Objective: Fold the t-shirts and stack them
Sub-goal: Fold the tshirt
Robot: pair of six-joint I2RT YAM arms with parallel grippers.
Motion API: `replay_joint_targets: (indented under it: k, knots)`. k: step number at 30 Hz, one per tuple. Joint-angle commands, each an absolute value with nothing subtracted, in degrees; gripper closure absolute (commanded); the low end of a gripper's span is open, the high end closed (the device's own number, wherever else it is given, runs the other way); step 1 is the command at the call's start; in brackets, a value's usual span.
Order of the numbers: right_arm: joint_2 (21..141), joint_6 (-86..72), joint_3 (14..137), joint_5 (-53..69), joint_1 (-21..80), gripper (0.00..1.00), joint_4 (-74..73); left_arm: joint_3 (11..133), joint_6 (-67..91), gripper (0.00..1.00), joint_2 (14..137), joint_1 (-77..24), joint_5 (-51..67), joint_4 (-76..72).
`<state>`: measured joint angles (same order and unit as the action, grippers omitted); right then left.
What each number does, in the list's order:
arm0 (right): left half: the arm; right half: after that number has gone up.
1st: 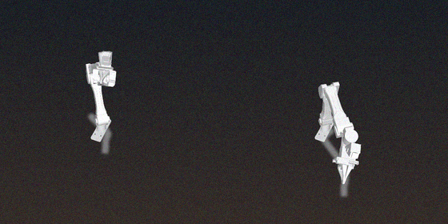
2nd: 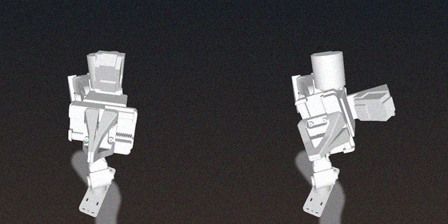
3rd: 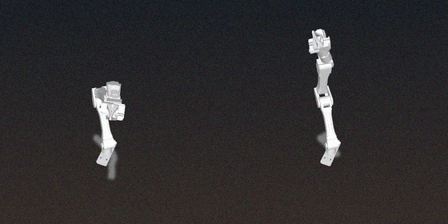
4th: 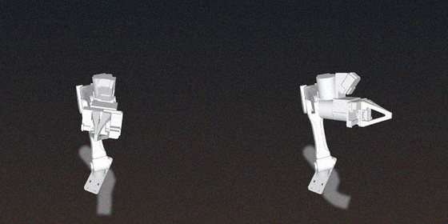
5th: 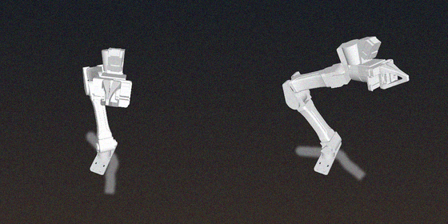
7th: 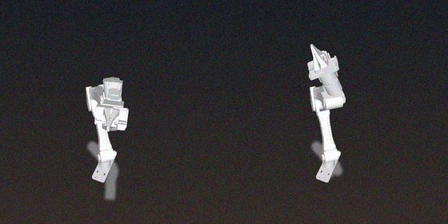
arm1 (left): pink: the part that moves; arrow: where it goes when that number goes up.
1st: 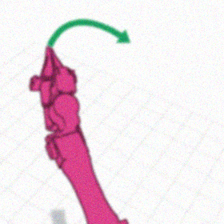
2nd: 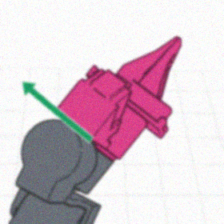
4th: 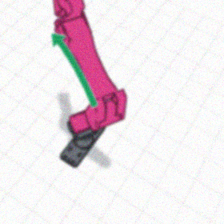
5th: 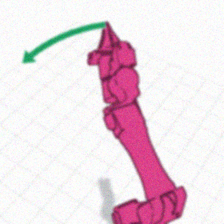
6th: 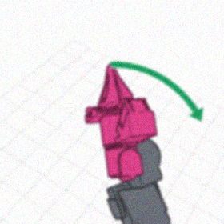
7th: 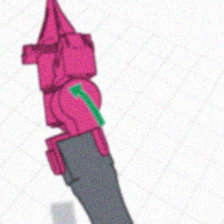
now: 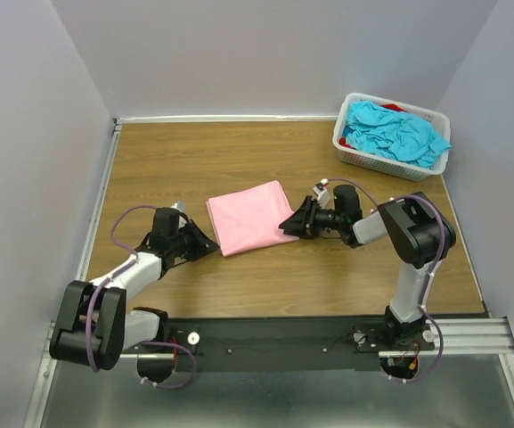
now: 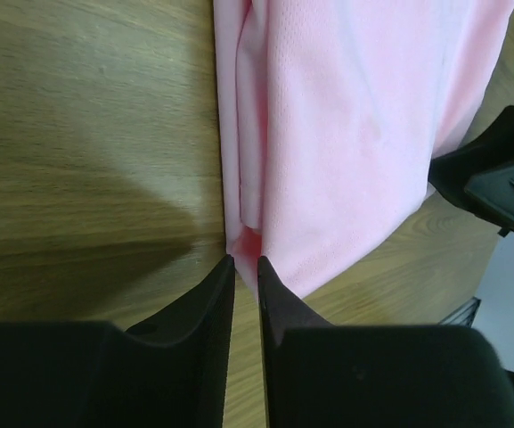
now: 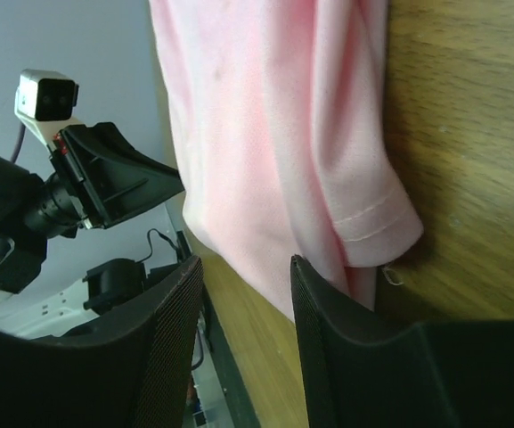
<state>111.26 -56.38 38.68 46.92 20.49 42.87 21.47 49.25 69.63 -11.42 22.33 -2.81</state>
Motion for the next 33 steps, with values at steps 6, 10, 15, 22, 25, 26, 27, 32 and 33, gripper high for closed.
replay_joint_targets:
  k: [6,10,15,22,25,26,27,32,33]
  knots:
    - [104.6,-54.9,48.1,50.6,27.7,0.44,35.6,32.3,39.8,0.62,58.5,-10.9,11.5,10.0]
    - [106.3,-57.0,53.8,48.1,33.9,0.39,35.6,39.3,33.9,0.46,52.1,-10.9,1.5,14.8]
    - [114.9,-62.7,56.5,46.5,37.7,0.38,40.9,43.6,26.3,0.36,44.6,-10.8,-9.1,16.1]
    - [123.9,-65.0,54.1,45.4,38.0,0.38,43.2,37.1,22.8,0.35,39.1,-10.8,-14.1,10.9]
    - [122.9,-65.4,54.1,44.9,38.0,0.38,43.1,38.1,22.6,0.35,39.8,-10.8,-13.3,10.6]
    - [122.1,-65.3,54.9,45.1,38.0,0.38,42.5,37.4,22.1,0.35,39.9,-10.8,-14.1,10.1]
    - [121.3,-65.1,55.5,45.3,38.0,0.38,41.8,37.4,21.9,0.35,40.4,-10.6,-14.4,9.8]
    - [117.2,-65.5,59.1,46.1,39.5,0.37,39.0,37.8,21.7,0.35,41.7,-10.3,-13.3,9.3]
    - [117.9,-66.2,60.8,46.8,40.6,0.37,39.1,38.0,21.7,0.35,42.1,-10.0,-13.3,9.2]
